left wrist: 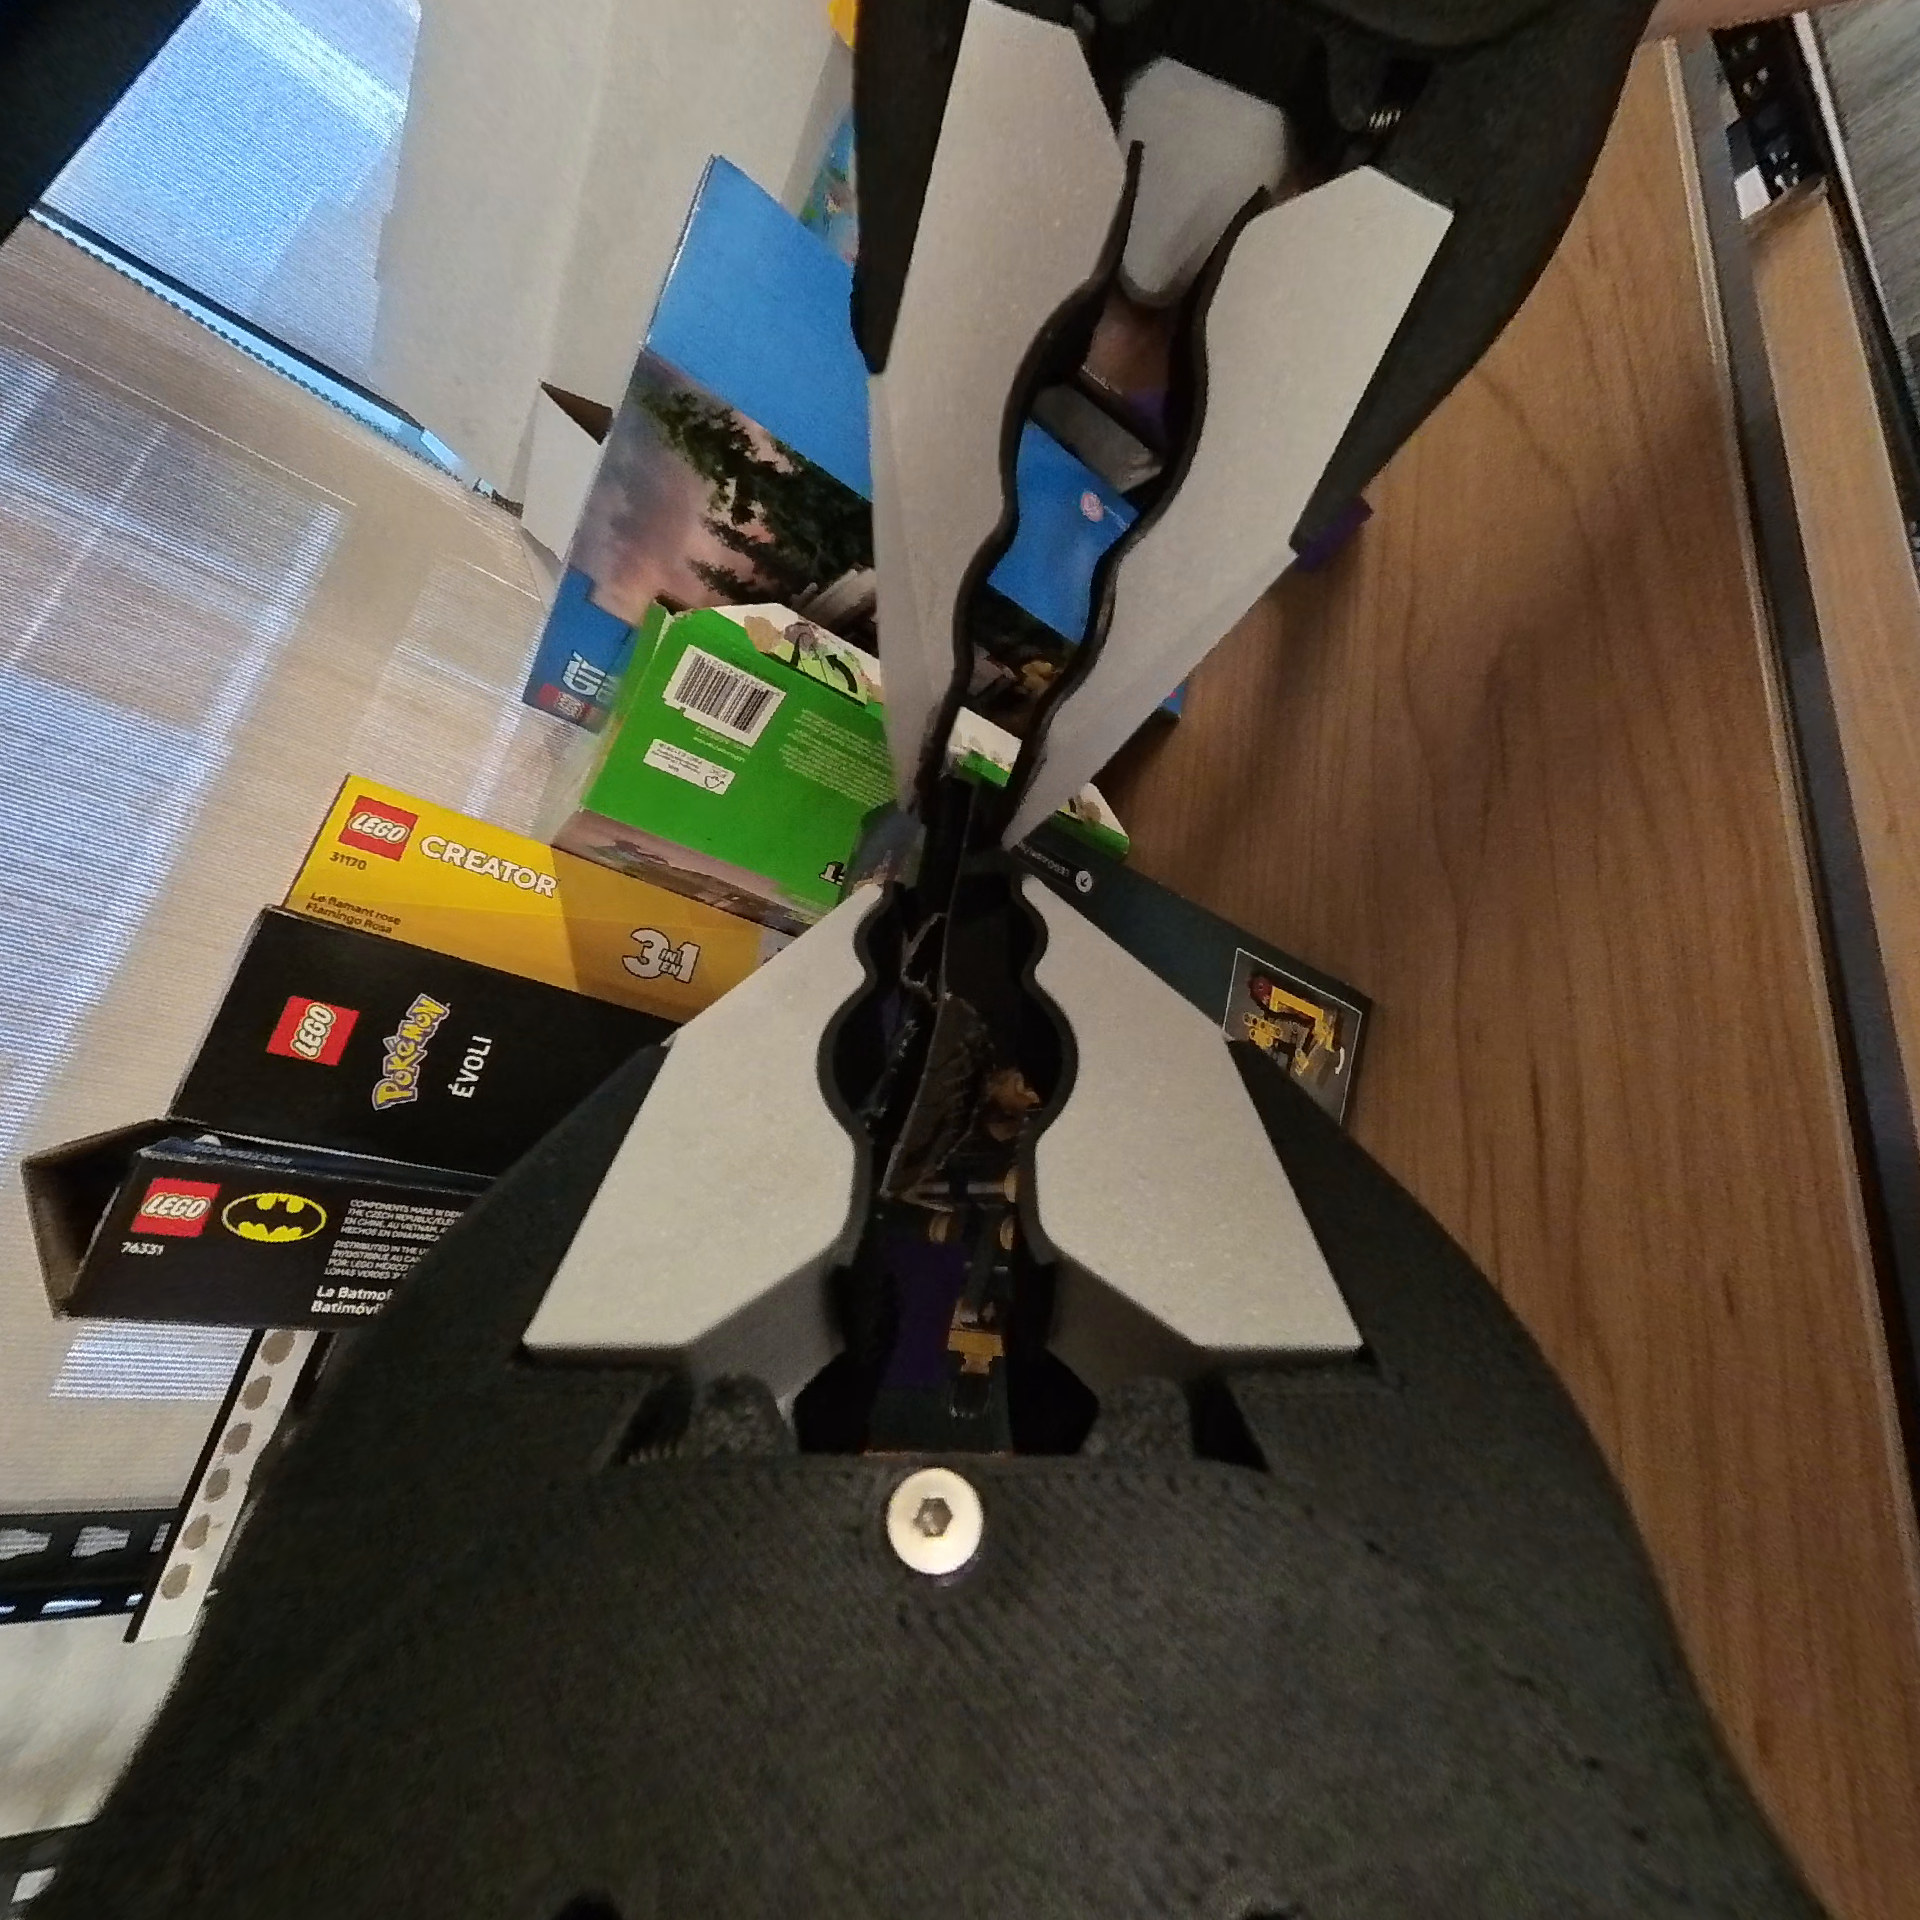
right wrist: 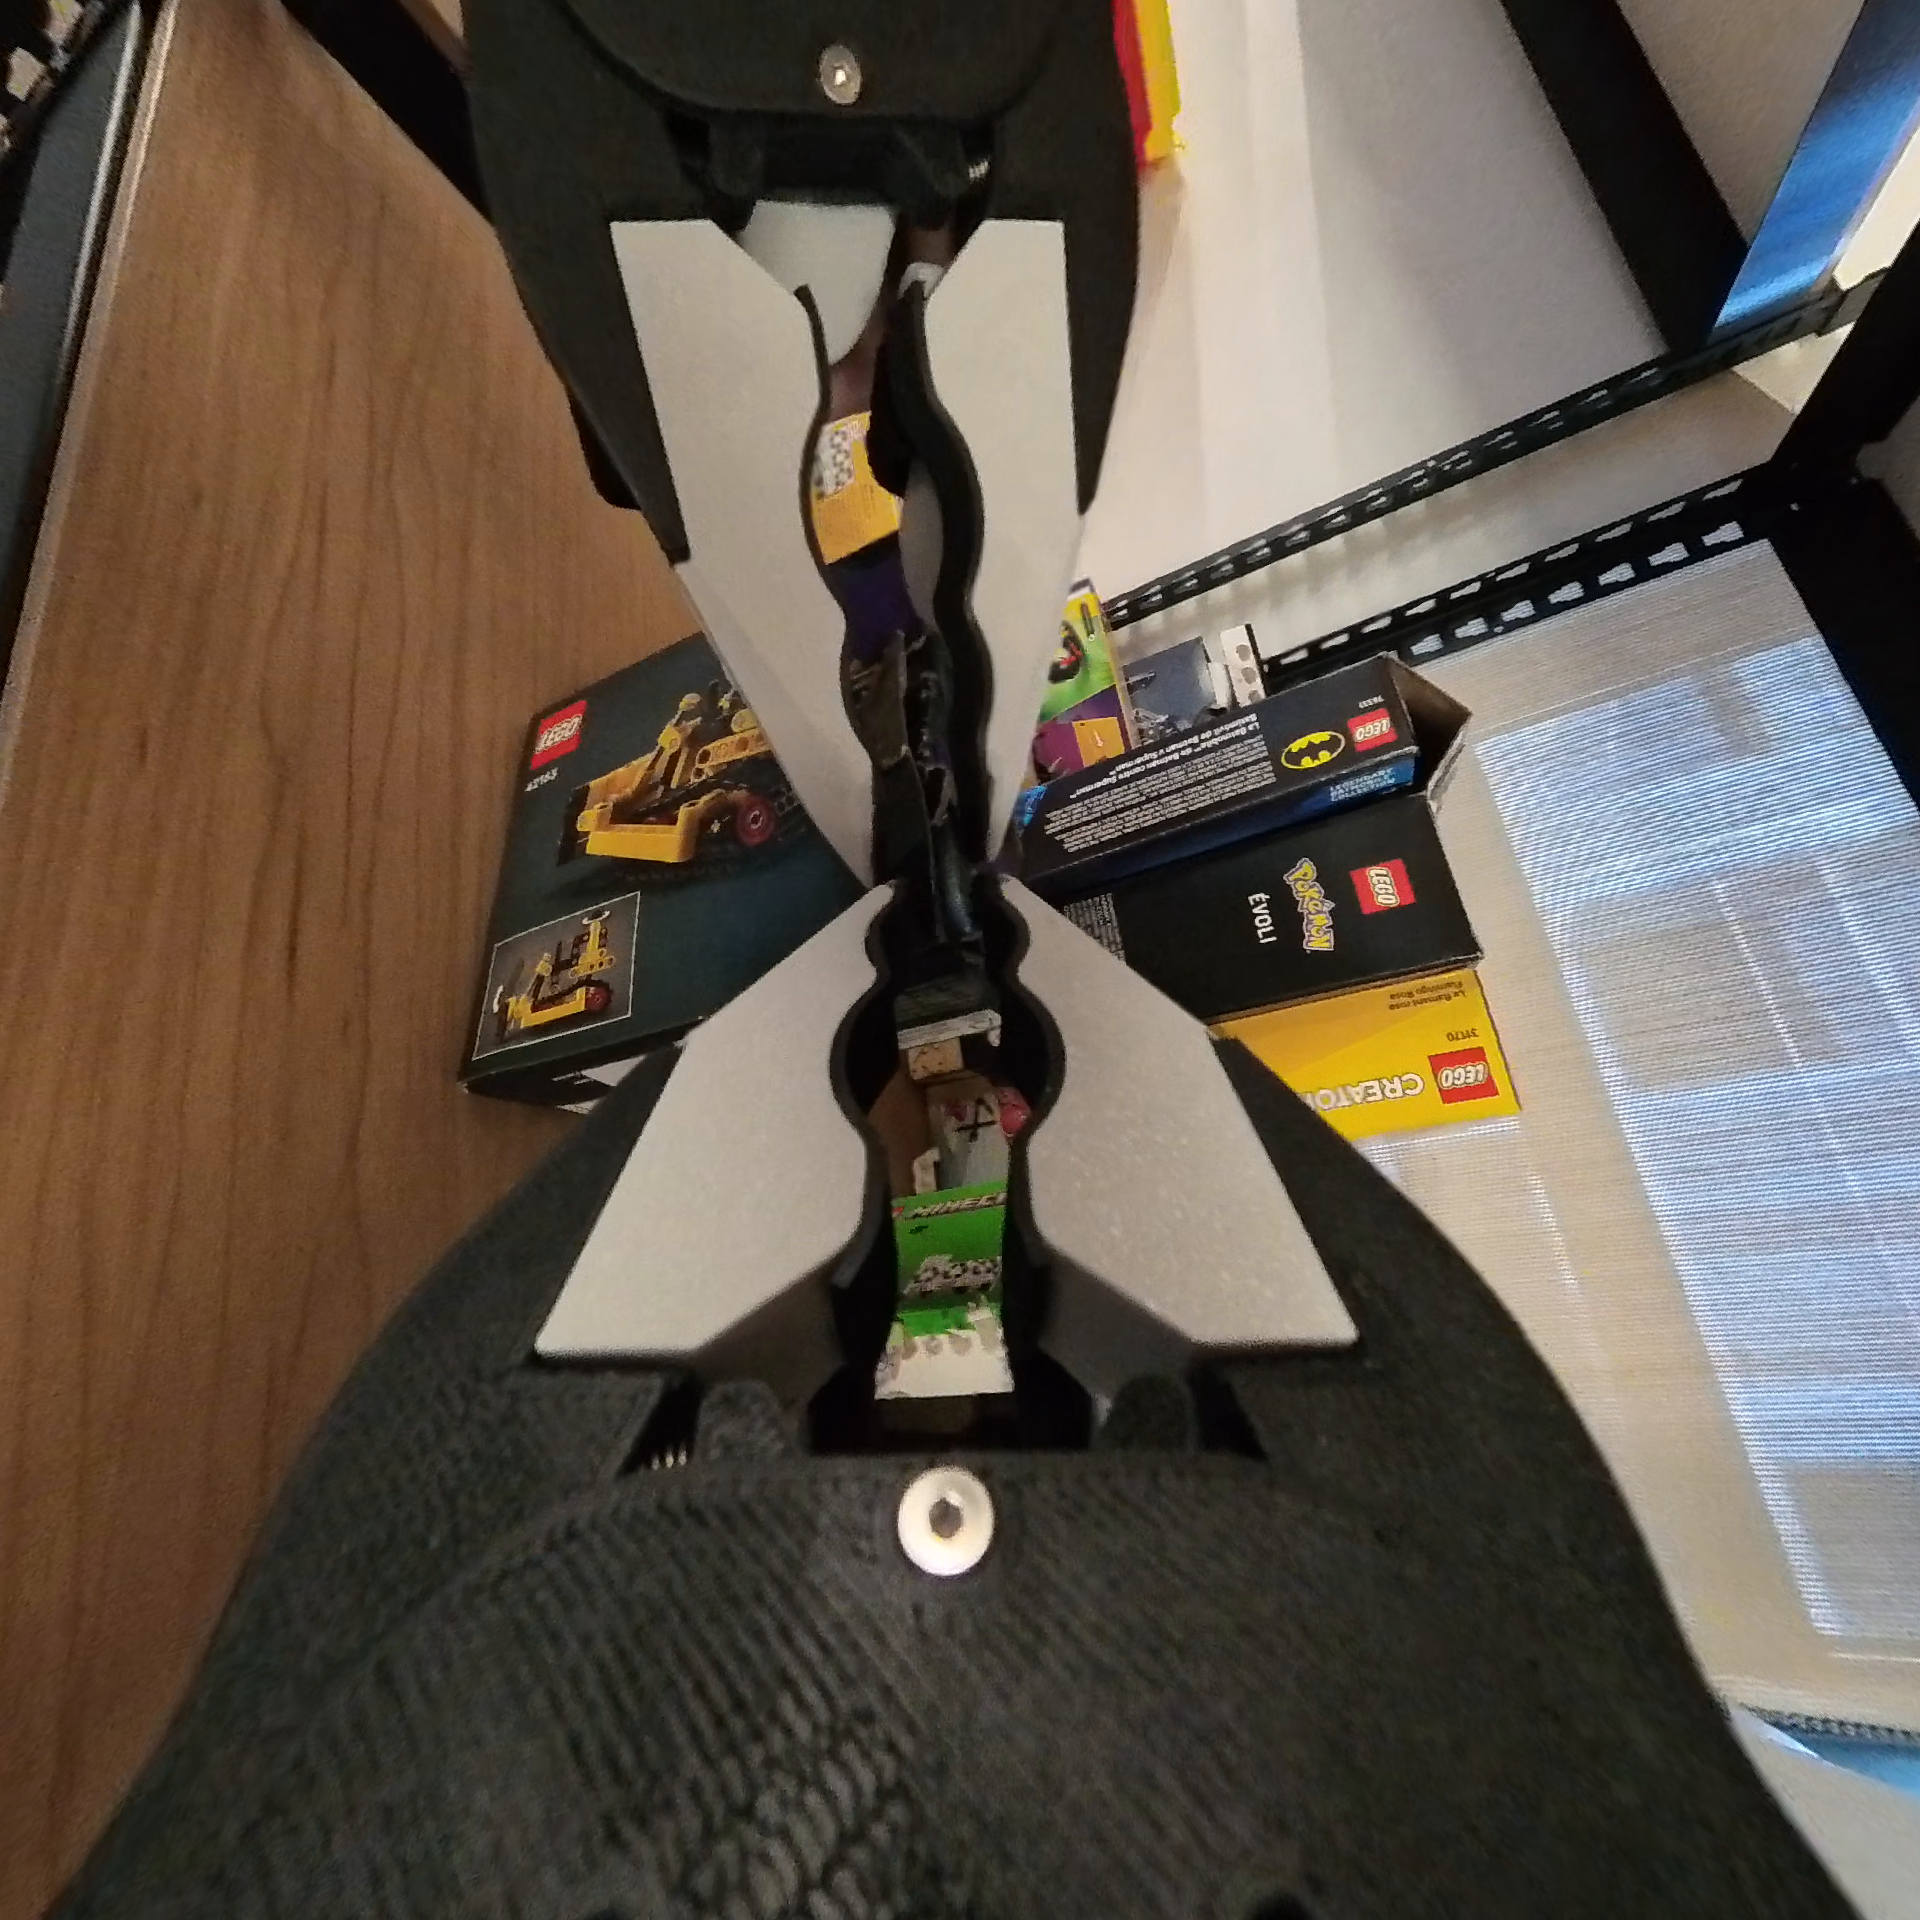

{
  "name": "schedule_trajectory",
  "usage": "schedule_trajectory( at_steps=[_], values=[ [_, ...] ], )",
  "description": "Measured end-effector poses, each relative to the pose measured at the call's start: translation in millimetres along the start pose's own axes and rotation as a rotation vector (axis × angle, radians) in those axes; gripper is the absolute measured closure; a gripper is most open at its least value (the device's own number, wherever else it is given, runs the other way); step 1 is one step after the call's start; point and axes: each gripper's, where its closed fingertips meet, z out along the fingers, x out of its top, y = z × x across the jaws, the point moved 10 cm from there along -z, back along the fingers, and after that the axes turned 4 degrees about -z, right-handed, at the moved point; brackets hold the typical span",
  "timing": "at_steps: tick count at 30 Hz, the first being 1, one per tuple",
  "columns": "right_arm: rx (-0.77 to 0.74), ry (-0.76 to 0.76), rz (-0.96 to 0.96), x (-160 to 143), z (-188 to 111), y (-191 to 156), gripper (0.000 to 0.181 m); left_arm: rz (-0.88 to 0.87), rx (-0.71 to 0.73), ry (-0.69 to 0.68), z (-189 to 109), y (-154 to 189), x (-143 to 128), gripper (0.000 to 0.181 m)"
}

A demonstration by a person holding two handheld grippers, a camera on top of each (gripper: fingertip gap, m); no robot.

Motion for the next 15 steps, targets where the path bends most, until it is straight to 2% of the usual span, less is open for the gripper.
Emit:
schedule_trajectory(
  at_steps=[15],
  values=[
    [-0.065,-0.027,-0.124,-1.4,0.6,-7.1,0.174,-0.006,0.011,0.0,2.3,0.4,-1.1,0.165]
  ],
)
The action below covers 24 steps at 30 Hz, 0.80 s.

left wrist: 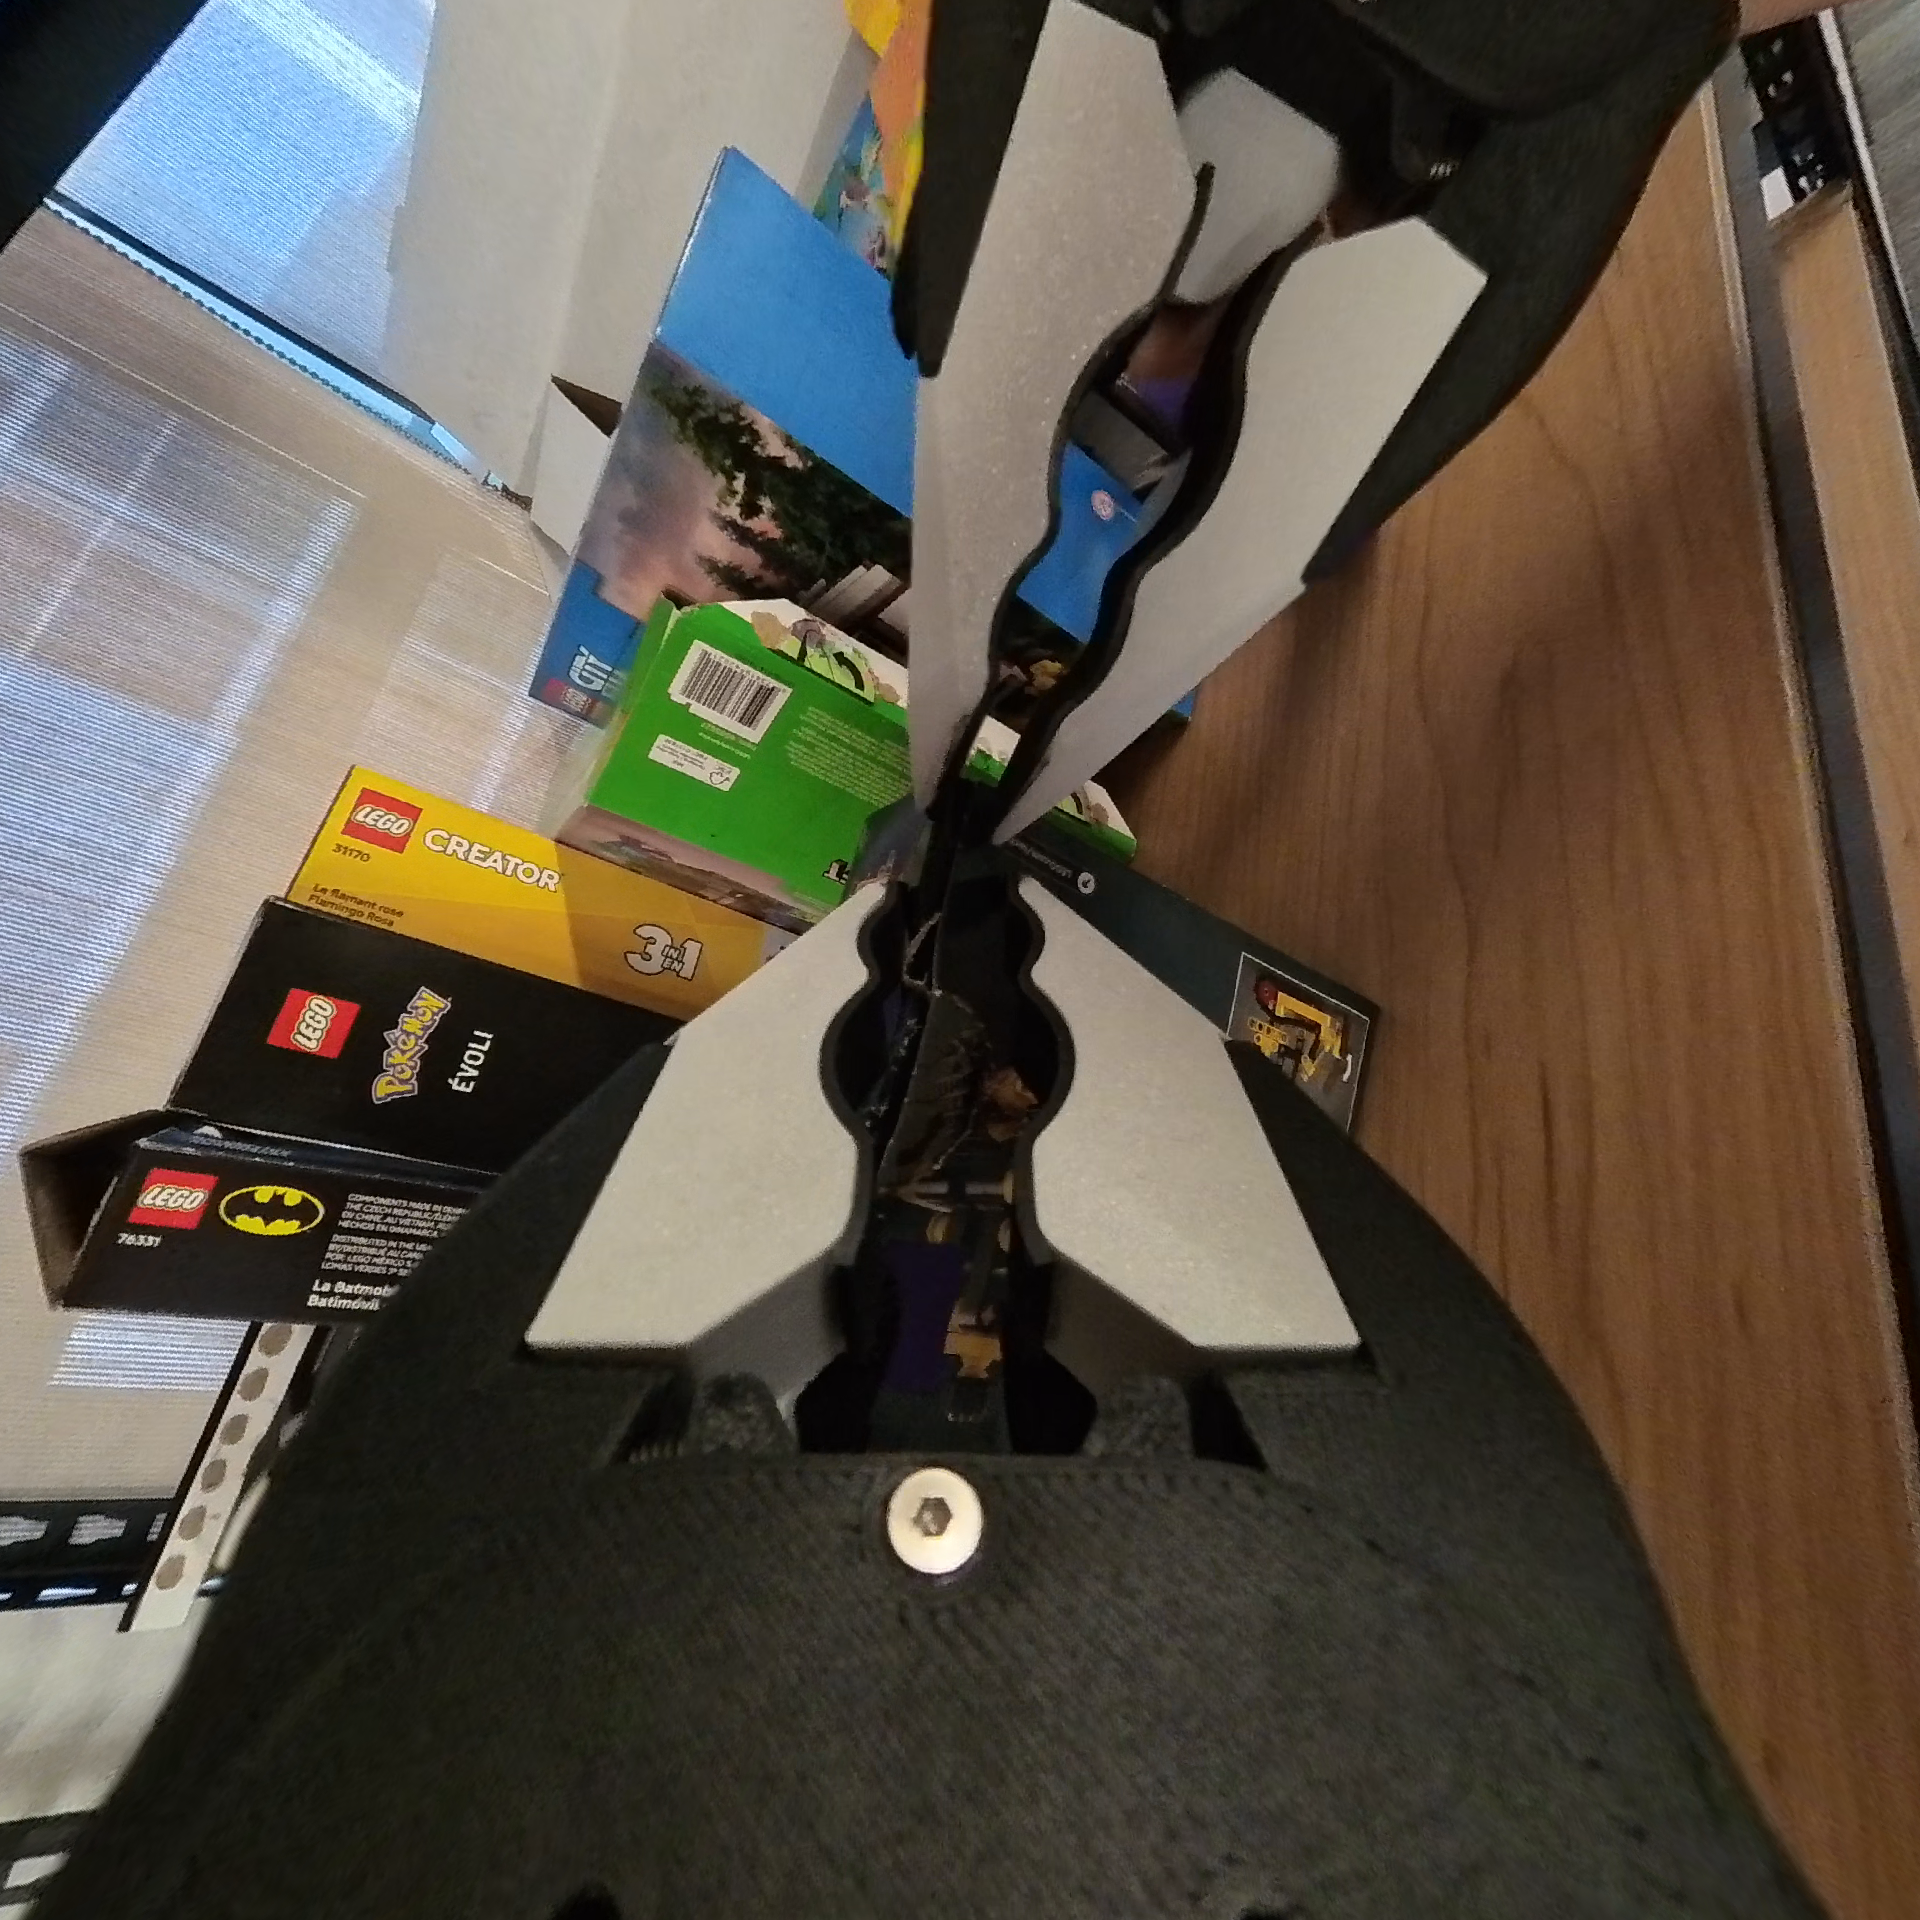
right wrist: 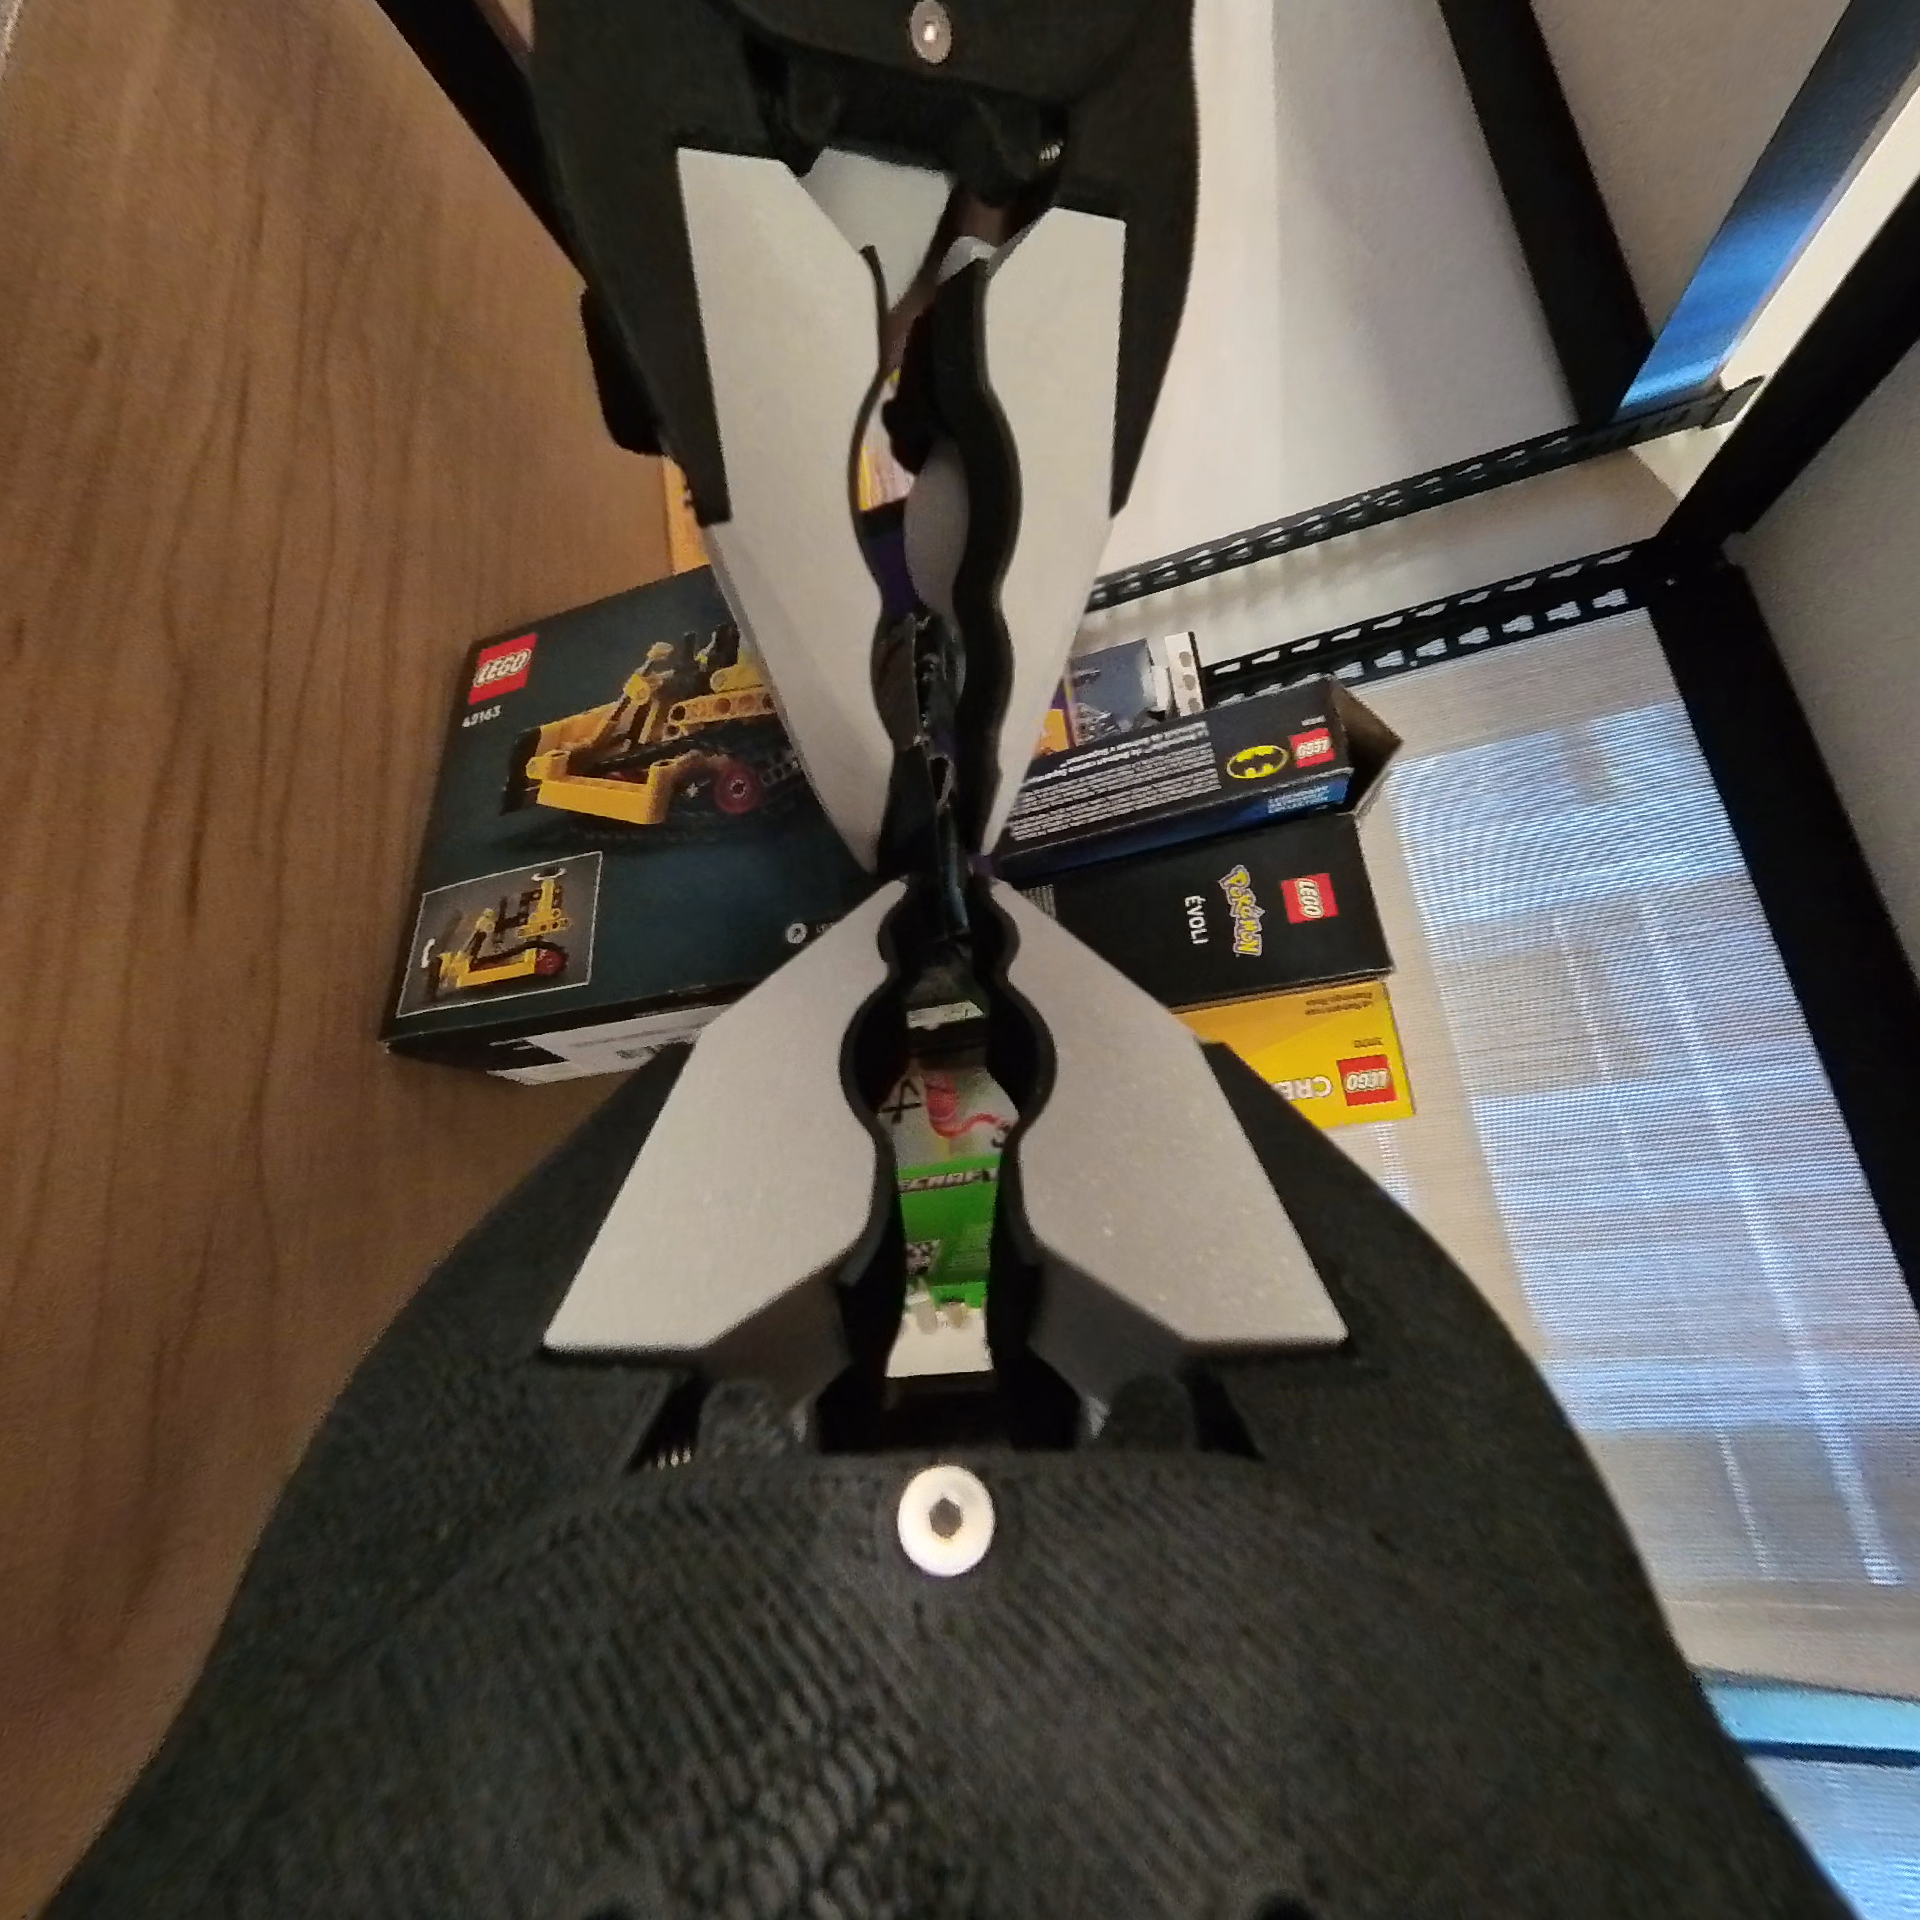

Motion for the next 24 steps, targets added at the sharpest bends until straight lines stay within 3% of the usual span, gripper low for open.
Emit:
schedule_trajectory(
  at_steps=[14,18,22,24],
  values=[
    [-0.05,0.039,-0.022,-1,-1,-7,0.176,-0.002,0.068,0.025,-2,8,-2,0.165],
    [-0.049,0.027,-0.038,-3,-1,-6,0.177,0.08,0.128,0.055,-7,18,2,0.179],
    [-0.042,0.035,-0.047,-3,-1,-5,0.177,0.056,0.175,0.047,-8,18,0,0.166],
    [-0.03,0.04,-0.032,-3,-1,-4,0.177,0.051,0.17,0.052,-9,17,2,0.168]
  ],
)
